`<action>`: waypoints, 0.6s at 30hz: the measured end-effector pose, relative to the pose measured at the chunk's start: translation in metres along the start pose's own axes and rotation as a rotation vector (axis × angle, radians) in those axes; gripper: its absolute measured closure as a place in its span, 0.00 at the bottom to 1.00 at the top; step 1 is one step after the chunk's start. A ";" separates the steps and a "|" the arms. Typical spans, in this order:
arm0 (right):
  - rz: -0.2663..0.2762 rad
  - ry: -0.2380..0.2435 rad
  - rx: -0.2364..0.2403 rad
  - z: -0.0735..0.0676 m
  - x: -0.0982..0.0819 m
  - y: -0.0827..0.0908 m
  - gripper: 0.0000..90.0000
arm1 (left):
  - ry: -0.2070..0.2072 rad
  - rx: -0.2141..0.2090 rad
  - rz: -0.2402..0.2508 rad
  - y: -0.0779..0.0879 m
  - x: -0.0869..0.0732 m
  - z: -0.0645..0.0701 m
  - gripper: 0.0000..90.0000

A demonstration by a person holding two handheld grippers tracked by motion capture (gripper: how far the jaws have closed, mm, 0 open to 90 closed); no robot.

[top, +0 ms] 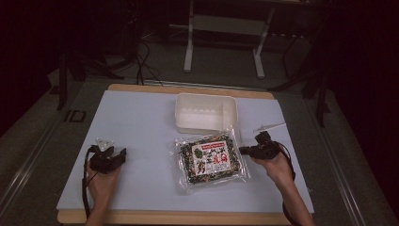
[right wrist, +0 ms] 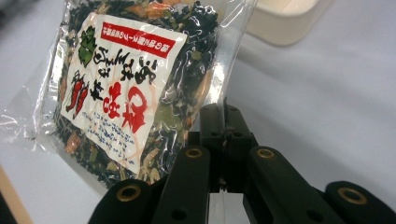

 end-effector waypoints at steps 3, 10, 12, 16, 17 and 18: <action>-0.003 0.024 -0.027 0.000 0.009 0.003 1.00 | 0.000 0.000 -0.001 0.000 0.000 0.000 0.55; -0.013 0.067 -0.077 0.001 0.023 0.006 1.00 | 0.006 -0.001 0.000 0.000 0.000 0.000 0.55; -0.009 0.077 -0.078 0.002 0.026 0.006 1.00 | 0.008 -0.002 0.000 0.000 0.000 -0.001 0.55; -0.002 0.089 -0.080 0.002 0.033 0.009 1.00 | 0.009 -0.002 -0.002 0.000 0.000 -0.001 0.55; -0.002 0.094 -0.082 0.002 0.035 0.010 1.00 | 0.009 -0.002 -0.003 0.000 0.000 -0.001 0.55; 0.003 0.093 -0.082 0.002 0.038 0.012 1.00 | 0.009 -0.002 -0.003 0.000 0.000 -0.001 0.55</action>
Point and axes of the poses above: each handheld gripper's, and its own axes: y roughly backward along the jaws, x roughly out of its top, z roughly to its right, the point moved 5 cm from there along -y, roughly forward along the jaws, and after that the axes turned 5 degrees about z, right-handed, at the moved point
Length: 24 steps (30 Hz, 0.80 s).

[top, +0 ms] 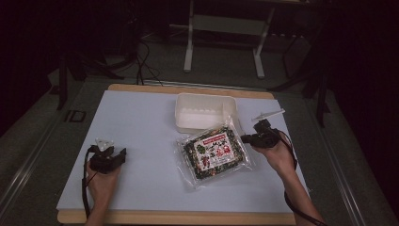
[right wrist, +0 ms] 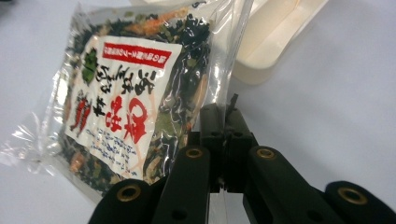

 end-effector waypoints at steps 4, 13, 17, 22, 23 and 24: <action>0.017 0.001 -0.007 0.002 0.010 0.005 1.00 | 0.001 0.000 -0.002 0.000 0.000 0.000 0.55; 0.063 0.001 -0.001 0.000 0.026 0.009 1.00 | 0.002 -0.001 -0.002 0.000 0.000 0.000 0.55; 0.094 0.020 0.033 -0.002 0.034 0.009 1.00 | 0.002 -0.003 -0.004 -0.001 0.000 0.000 0.55; 0.099 0.057 0.069 -0.003 0.040 0.011 1.00 | 0.003 -0.003 -0.005 -0.001 0.000 0.000 0.55; 0.097 0.062 0.076 -0.004 0.041 0.011 1.00 | 0.003 -0.003 -0.005 -0.001 0.000 0.000 0.55; 0.098 0.065 0.081 -0.004 0.043 0.011 1.00 | 0.003 -0.003 -0.006 -0.001 0.000 0.000 0.55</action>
Point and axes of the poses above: each handheld gripper's, and its own axes: y roughly backward along the jaws, x roughly out of its top, z roughly to its right, the point moved 5 cm from there along -y, roughly forward along the jaws, and after that the axes turned 5 degrees about z, right-handed, at the moved point
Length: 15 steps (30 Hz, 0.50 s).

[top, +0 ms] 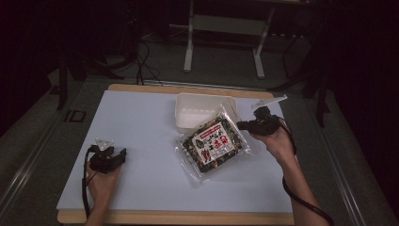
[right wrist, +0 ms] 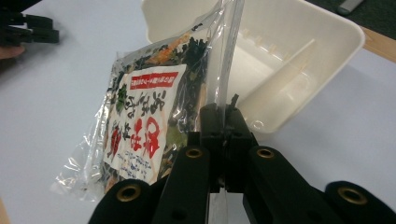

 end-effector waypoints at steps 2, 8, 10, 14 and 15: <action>0.001 0.006 0.013 -0.001 0.003 0.000 1.00 | -0.001 0.000 -0.002 0.000 0.000 0.000 0.55; 0.006 0.009 0.050 -0.003 0.010 0.000 1.00 | 0.000 0.000 -0.002 0.000 0.000 0.000 0.55; 0.004 0.015 0.059 -0.003 0.012 0.000 1.00 | 0.000 0.000 -0.002 0.000 0.000 0.000 0.55; 0.004 0.034 0.067 -0.005 0.018 0.002 1.00 | 0.001 0.000 -0.001 0.000 0.000 0.000 0.55; 0.009 0.046 0.073 -0.005 0.019 0.002 1.00 | 0.001 0.000 -0.001 0.000 0.000 0.000 0.55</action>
Point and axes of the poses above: each handheld gripper's, and its own axes: y roughly backward along the jaws, x roughly out of its top, z roughly to its right, the point moved 5 cm from there along -y, roughly forward along the jaws, and after that the axes turned 5 degrees about z, right-handed, at the moved point
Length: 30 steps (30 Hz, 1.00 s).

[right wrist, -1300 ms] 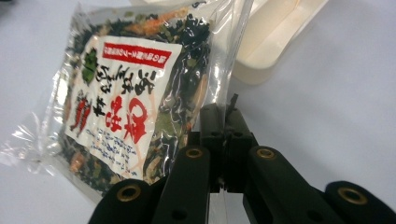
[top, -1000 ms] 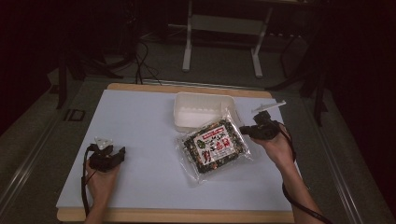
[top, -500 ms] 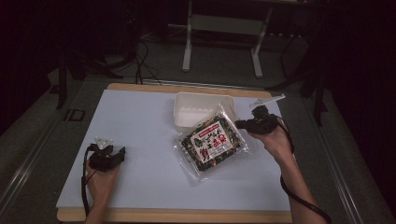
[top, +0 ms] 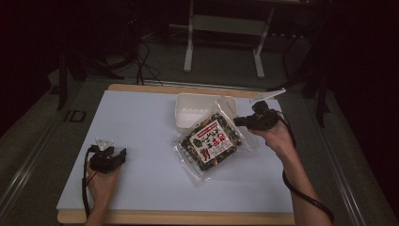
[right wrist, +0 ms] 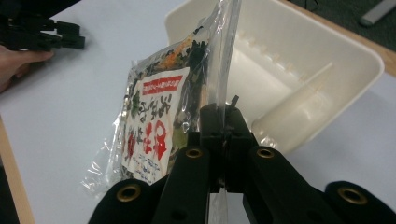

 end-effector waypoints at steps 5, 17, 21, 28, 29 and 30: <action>0.011 0.030 0.010 -0.001 0.011 0.003 1.00 | 0.001 -0.001 -0.001 0.000 0.000 0.000 0.55; 0.048 0.040 0.112 -0.001 0.030 0.003 1.00 | 0.006 -0.001 -0.006 0.000 0.000 -0.001 0.55; 0.049 0.064 0.141 -0.004 0.034 0.005 1.00 | 0.008 -0.002 -0.004 0.000 0.000 -0.001 0.55; 0.059 0.085 0.145 -0.007 0.044 0.012 1.00 | 0.009 -0.003 -0.004 0.000 0.000 -0.001 0.55; 0.062 0.088 0.145 -0.008 0.046 0.013 1.00 | 0.010 -0.003 -0.004 0.000 0.000 -0.001 0.55; 0.064 0.089 0.143 -0.008 0.047 0.015 1.00 | 0.010 -0.003 -0.004 0.000 0.000 -0.001 0.55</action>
Point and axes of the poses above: each handheld gripper's, and its own axes: y roughly backward along the jaws, x roughly out of its top, z roughly to its right, the point moved 5 cm from there along -y, roughly forward along the jaws, and after that the axes turned 5 degrees about z, right-handed, at the moved point
